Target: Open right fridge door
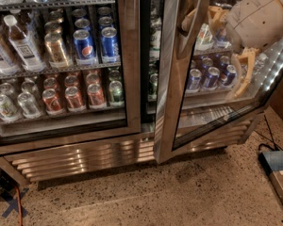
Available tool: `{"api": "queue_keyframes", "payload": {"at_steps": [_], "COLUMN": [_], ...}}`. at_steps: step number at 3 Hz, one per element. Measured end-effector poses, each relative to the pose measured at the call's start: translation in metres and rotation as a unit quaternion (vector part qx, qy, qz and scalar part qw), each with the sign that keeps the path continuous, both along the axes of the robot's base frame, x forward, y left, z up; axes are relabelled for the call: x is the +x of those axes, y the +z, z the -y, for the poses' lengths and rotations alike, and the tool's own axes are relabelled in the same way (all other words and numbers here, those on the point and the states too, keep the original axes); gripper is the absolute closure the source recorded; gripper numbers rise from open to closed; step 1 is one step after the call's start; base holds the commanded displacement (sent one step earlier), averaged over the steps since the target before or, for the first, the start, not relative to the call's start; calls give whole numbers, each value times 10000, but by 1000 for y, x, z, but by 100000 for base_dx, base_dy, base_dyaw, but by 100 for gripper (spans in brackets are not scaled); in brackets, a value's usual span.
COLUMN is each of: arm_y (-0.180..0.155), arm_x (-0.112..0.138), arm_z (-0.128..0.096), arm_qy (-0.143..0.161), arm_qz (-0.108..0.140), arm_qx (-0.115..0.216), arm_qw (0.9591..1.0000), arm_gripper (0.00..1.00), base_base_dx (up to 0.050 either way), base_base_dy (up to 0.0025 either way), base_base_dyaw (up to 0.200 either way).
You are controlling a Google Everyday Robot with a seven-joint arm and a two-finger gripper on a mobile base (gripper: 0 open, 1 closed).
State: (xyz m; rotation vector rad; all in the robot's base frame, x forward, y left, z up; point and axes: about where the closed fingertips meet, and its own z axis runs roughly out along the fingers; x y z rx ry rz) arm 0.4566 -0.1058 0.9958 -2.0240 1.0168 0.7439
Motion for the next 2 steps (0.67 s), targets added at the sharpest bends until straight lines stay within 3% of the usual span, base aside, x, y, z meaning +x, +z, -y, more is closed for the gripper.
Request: {"api": "queue_keyframes", "payload": {"at_steps": [2], "arm_y": [0], "arm_x": [0], "arm_z": [0], "arm_qy": [0], "arm_qz": [0], "arm_qx": [0], "arm_qw": [10000], "arm_gripper": [0], "base_base_dx": [0], "base_base_dy": [0], "base_base_dyaw": [0]}}
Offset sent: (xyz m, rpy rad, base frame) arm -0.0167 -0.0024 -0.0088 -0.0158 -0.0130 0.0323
